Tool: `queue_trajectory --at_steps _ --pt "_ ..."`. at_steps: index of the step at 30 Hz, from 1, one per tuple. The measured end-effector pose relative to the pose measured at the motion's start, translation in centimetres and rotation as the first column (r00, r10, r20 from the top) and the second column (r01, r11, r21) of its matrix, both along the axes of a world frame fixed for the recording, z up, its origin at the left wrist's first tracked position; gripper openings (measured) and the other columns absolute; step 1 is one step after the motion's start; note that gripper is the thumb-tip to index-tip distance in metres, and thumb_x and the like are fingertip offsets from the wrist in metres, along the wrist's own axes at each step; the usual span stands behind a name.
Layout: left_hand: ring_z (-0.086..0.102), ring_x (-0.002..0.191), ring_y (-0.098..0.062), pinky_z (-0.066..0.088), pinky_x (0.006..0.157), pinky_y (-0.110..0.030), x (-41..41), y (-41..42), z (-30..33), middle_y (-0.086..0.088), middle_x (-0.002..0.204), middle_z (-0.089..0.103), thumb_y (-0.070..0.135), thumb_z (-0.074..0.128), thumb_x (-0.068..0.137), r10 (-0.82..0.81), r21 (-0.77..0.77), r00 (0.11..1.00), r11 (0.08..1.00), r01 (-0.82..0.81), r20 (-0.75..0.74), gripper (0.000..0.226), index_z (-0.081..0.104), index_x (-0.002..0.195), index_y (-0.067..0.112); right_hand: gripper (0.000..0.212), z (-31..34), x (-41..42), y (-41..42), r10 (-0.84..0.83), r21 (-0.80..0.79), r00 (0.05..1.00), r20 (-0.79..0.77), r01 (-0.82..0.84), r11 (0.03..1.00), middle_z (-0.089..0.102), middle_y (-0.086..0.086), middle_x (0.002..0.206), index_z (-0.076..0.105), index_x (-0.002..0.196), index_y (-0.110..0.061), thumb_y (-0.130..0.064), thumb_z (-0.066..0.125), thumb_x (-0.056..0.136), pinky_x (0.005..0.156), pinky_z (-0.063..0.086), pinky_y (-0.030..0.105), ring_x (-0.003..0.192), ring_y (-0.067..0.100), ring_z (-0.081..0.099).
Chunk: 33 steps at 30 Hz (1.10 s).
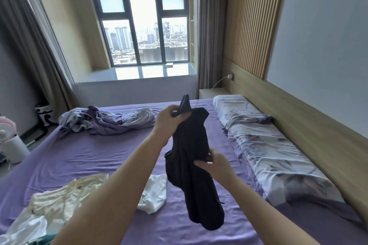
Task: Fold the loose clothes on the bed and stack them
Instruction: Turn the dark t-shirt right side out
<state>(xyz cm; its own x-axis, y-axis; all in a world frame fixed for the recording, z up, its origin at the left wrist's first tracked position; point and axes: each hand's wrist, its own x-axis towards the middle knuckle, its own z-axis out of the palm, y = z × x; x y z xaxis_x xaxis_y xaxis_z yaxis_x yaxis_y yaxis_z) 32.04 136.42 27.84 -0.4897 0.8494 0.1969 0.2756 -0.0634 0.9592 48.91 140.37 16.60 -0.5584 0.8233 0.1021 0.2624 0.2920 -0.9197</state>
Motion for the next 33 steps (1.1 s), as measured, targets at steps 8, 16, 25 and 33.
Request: queue_trajectory --at_steps 8,16,25,33 --pt "0.061 0.103 -0.024 0.046 0.084 -0.032 -3.9 -1.3 -2.9 -0.001 0.103 0.066 0.028 0.075 0.077 0.187 -0.147 0.925 0.958 -0.247 -0.332 0.040 0.061 0.111 0.012 0.018 0.5 0.4 0.2 -0.026 -0.165 0.959 -0.281 -0.021 0.986 0.074 -0.003 0.074 0.072 0.086 -0.018 -0.007 0.059 0.090 0.068 0.057 0.027 0.072 0.012 0.069" --pt "0.055 0.115 -0.015 0.040 0.096 -0.021 0.5 -3.7 -8.5 0.001 0.123 0.060 0.026 0.076 0.071 -0.326 -0.270 0.846 0.936 0.226 -0.421 0.067 0.049 0.132 0.017 0.012 3.0 -3.0 -0.4 0.098 0.012 0.985 -0.141 -0.097 0.995 0.068 -0.010 0.071 0.073 0.091 -0.011 -0.008 0.063 0.085 0.068 0.051 0.023 0.071 0.006 0.063" --pt "0.063 0.080 -0.011 0.047 0.075 -0.026 0.6 -3.6 -10.2 0.008 0.082 0.069 0.030 0.073 0.077 -0.055 -0.188 0.885 0.981 -0.038 -0.463 0.010 0.071 0.085 0.024 0.019 -0.9 -0.6 -1.4 0.091 -0.171 0.981 -0.169 -0.120 0.978 0.067 -0.003 0.084 0.062 0.097 -0.013 -0.017 0.072 0.081 0.071 0.051 0.022 0.079 0.010 0.065" --pt "0.058 0.094 -0.016 0.041 0.078 -0.025 -1.5 -4.5 -8.8 0.006 0.098 0.066 0.027 0.062 0.086 0.133 -0.144 0.807 0.955 -0.260 -0.576 0.011 0.065 0.097 0.026 0.024 -2.8 1.6 -1.0 0.133 0.052 0.984 0.115 -0.140 0.989 0.050 -0.001 0.063 0.058 0.070 -0.008 -0.025 0.068 0.084 0.061 0.036 0.031 0.059 0.009 0.045"
